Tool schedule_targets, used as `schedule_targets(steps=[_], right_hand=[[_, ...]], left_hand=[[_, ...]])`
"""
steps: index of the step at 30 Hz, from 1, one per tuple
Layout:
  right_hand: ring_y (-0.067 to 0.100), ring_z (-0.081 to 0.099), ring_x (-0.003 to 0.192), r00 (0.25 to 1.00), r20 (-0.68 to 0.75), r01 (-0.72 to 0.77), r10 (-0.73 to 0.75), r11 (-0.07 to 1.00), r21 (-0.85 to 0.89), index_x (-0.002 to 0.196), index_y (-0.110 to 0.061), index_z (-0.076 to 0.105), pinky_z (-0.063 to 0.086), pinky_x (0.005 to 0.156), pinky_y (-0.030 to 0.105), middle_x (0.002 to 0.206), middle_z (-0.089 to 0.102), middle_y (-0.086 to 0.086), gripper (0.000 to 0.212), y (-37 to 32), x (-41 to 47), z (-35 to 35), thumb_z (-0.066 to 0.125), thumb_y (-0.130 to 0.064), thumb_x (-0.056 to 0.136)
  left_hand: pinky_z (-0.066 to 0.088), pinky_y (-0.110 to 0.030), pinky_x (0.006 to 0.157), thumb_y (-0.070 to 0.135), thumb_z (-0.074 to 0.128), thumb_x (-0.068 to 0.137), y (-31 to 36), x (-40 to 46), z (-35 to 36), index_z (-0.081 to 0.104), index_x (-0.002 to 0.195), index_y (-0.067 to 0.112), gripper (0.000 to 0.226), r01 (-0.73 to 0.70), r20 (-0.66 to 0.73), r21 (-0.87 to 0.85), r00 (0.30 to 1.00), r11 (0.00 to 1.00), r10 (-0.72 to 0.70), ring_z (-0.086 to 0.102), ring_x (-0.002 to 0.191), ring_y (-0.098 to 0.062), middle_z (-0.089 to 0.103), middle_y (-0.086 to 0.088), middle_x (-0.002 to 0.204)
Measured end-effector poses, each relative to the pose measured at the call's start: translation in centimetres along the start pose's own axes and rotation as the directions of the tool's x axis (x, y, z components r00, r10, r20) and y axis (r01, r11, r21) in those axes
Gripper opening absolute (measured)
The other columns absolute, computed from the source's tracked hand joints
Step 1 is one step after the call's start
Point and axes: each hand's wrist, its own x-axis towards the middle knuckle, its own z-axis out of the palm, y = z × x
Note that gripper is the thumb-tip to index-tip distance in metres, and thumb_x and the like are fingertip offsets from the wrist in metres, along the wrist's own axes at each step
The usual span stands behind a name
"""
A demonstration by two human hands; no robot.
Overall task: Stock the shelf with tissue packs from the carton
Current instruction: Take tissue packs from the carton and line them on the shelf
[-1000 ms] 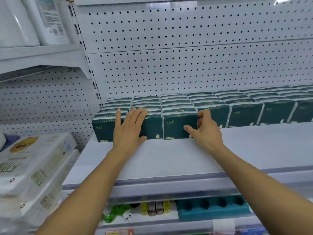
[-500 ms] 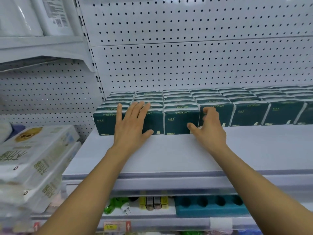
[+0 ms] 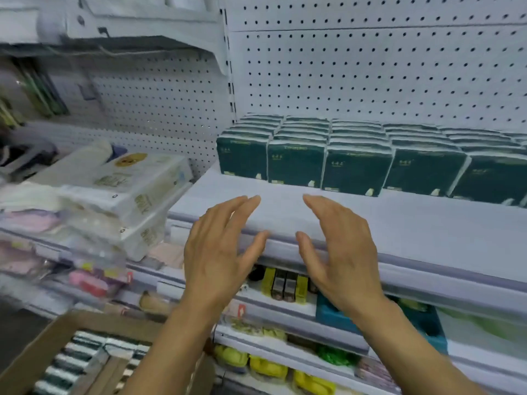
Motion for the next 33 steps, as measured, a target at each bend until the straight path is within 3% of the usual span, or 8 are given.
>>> schedule_targets(steps=[6,10,14,19,24,27,33], right_hand=[[0.022,0.054,0.11,0.967,0.161,0.181,-0.2,0.975,0.126,0.137,-0.017,0.043,0.039,0.097,0.04,0.124,0.062,0.005,0.052,-5.3,-3.5,5.4,0.06,-0.025,0.088],[0.024,0.055,0.113,0.905,0.26,0.291,-0.338,0.935,0.202,0.137,-0.016,0.049,0.039,0.097,0.041,0.128,0.058,0.005,0.049,-9.3,-5.3,9.3,0.059,-0.026,0.09],[0.027,0.054,0.117,0.811,0.425,0.326,-0.403,0.913,0.243,0.143,-0.02,0.043,0.041,0.095,0.042,0.136,0.053,0.007,0.054,-13.5,-6.9,14.4,0.053,-0.036,0.091],[0.03,0.058,0.113,0.663,0.572,0.372,-0.482,0.876,0.307,0.144,-0.018,0.038,0.05,0.081,0.043,0.137,0.053,0.01,0.063,-18.9,-8.8,22.3,0.06,-0.039,0.089],[0.03,0.062,0.104,0.559,0.63,0.378,-0.539,0.842,0.385,0.14,-0.016,0.043,0.053,0.075,0.04,0.131,0.057,0.009,0.061,-23.7,-10.3,29.8,0.066,-0.032,0.086],[0.03,0.061,0.104,0.482,0.693,0.345,-0.537,0.843,0.413,0.138,-0.016,0.046,0.053,0.079,0.042,0.126,0.058,0.008,0.054,-25.6,-11.4,34.2,0.062,-0.028,0.087],[0.026,0.054,0.112,0.369,0.799,0.336,-0.475,0.87,0.362,0.145,-0.02,0.038,0.044,0.09,0.039,0.133,0.053,0.006,0.048,-27.5,-13.0,41.1,0.046,-0.029,0.098]], left_hand=[[0.049,-0.04,0.09,0.038,0.064,0.092,-3.8,-9.0,-4.4,0.063,0.131,0.022,0.043,0.163,-0.016,0.182,0.987,0.97,-0.163,0.06,0.114,-0.023,0.062,0.0,0.129],[0.042,-0.051,0.102,0.05,0.054,0.092,-6.6,-14.4,-6.6,0.056,0.139,0.027,0.052,0.302,0.083,0.359,0.932,0.883,-0.352,0.054,0.124,-0.028,0.054,-0.003,0.141],[0.031,-0.057,0.113,0.059,0.042,0.091,-10.2,-19.0,-8.8,0.049,0.144,0.03,0.06,0.409,0.152,0.538,0.813,0.737,-0.562,0.045,0.136,-0.029,0.048,-0.005,0.149],[0.04,-0.052,0.106,0.053,0.062,0.088,-16.1,-24.0,-11.4,0.047,0.143,0.031,0.062,0.479,0.155,0.624,0.698,0.617,-0.699,0.05,0.129,-0.029,0.05,-0.004,0.146],[0.043,-0.049,0.102,0.05,0.067,0.085,-22.5,-28.8,-13.3,0.049,0.141,0.028,0.063,0.56,0.145,0.66,0.559,0.501,-0.816,0.055,0.123,-0.029,0.054,-0.004,0.141],[0.039,-0.05,0.106,0.048,0.065,0.088,-26.0,-31.5,-14.0,0.047,0.144,0.026,0.063,0.598,0.148,0.672,0.47,0.437,-0.87,0.052,0.127,-0.029,0.052,-0.004,0.144],[0.022,-0.041,0.117,0.052,0.046,0.099,-33.1,-36.5,-13.0,0.022,0.154,0.031,0.064,0.661,0.188,0.67,0.291,0.339,-0.938,0.031,0.143,-0.019,0.031,0.004,0.157]])
